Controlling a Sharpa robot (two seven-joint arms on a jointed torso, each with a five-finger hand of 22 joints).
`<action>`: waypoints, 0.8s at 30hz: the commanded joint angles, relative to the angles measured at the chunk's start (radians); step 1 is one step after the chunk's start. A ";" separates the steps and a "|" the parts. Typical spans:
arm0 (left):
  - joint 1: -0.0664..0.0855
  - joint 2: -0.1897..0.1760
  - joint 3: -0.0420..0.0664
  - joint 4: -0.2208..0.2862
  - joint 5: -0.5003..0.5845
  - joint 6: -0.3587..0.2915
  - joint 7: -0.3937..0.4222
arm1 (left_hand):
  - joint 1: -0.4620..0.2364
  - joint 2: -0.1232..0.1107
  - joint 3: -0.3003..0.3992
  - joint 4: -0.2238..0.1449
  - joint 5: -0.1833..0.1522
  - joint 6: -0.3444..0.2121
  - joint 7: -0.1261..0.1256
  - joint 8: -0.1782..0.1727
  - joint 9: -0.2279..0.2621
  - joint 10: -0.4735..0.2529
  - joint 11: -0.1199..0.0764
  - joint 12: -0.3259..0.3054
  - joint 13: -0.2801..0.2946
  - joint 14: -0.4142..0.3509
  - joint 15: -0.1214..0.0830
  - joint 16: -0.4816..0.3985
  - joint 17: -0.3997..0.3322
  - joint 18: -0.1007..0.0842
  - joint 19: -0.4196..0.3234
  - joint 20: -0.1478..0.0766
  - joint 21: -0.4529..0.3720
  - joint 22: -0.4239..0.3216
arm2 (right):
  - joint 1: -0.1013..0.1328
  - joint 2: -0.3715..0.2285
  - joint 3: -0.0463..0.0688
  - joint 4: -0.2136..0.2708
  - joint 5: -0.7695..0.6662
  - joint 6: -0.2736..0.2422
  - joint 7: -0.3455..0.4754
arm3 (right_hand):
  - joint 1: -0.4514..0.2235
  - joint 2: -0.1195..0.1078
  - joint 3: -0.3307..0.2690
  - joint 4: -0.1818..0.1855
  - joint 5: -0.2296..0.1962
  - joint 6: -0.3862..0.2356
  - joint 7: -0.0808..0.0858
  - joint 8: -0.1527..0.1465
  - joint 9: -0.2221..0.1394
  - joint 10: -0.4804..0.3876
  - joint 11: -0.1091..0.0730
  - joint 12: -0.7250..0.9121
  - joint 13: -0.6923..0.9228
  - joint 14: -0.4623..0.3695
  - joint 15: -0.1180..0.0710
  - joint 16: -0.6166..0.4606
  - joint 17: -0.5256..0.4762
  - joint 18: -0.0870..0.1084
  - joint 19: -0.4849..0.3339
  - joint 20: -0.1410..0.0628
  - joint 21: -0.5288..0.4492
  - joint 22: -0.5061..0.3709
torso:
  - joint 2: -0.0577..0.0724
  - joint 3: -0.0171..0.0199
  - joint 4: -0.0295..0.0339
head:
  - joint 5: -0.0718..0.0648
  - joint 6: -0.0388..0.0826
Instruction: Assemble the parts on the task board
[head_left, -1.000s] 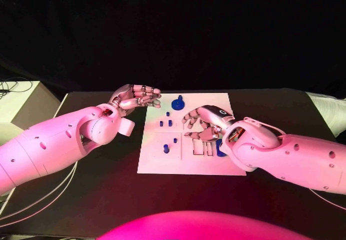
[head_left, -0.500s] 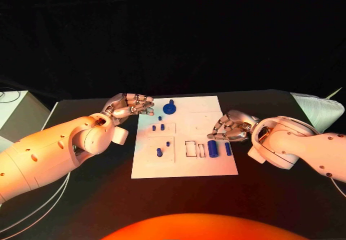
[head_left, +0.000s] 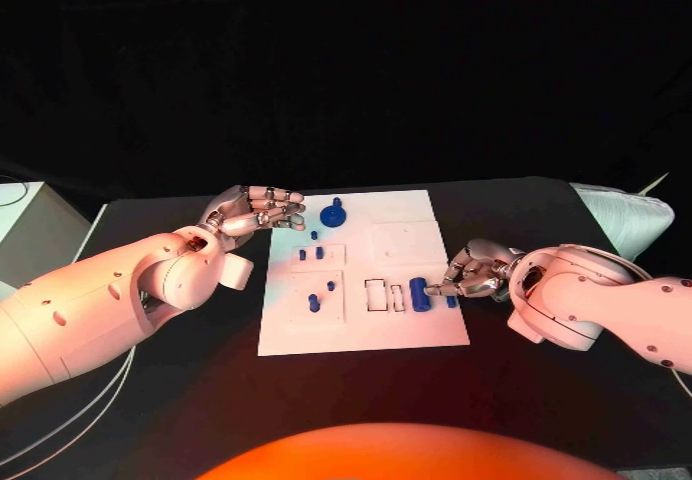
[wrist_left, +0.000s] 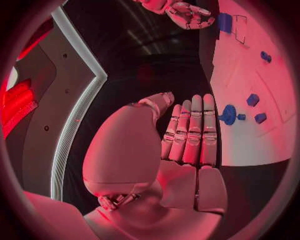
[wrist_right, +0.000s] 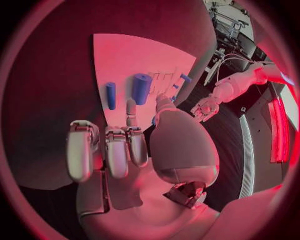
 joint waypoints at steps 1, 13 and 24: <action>-0.001 -0.001 0.001 0.006 0.006 0.006 0.009 | -0.009 -0.003 -0.002 0.007 0.003 0.000 -0.006 -0.003 -0.002 0.010 -0.001 -0.001 0.001 0.007 0.002 -0.004 0.001 0.001 0.007 0.000 -0.006 0.000 | -0.010 0.016 -0.002 0.002 -0.084 -0.017 -0.087 | -0.013 0.000 -0.017 0.000 -0.006 0.004 -0.007 0.005 0.001 0.070 -0.004 0.007 0.217 0.106 -0.007 0.003 0.262 -0.015 0.064 -0.009 0.005 0.118 | 0.001 -0.0008 -0.0014 | -0.003 0.000; -0.001 -0.003 0.001 0.011 0.006 0.010 0.007 | -0.011 -0.004 -0.003 0.009 0.003 0.000 -0.006 -0.003 -0.002 0.010 -0.001 -0.002 0.000 0.007 0.002 -0.005 0.002 0.000 0.007 0.000 -0.006 0.000 | -0.041 0.074 -0.004 -0.032 -0.141 -0.058 -0.119 | -0.003 -0.001 -0.034 0.000 0.000 -0.001 -0.006 0.007 0.002 0.061 -0.003 -0.005 0.206 0.106 -0.007 0.003 0.262 -0.014 0.063 -0.008 0.004 0.119 | 0.003 0.0012 0.0000 | -0.001 -0.004; -0.001 -0.006 0.001 0.013 0.006 0.011 0.003 | -0.012 -0.003 -0.002 0.010 0.004 0.001 -0.006 -0.003 -0.002 0.011 -0.001 -0.004 0.000 0.007 0.002 -0.006 0.002 0.001 0.008 0.000 -0.007 -0.001 | -0.055 0.116 -0.004 -0.056 -0.157 -0.111 -0.123 | 0.004 -0.001 -0.049 0.000 0.001 -0.017 0.000 0.003 0.001 0.049 0.002 -0.020 0.193 0.106 -0.003 0.003 0.262 -0.014 0.062 -0.006 0.003 0.119 | 0.006 0.0014 0.0015 | -0.002 -0.005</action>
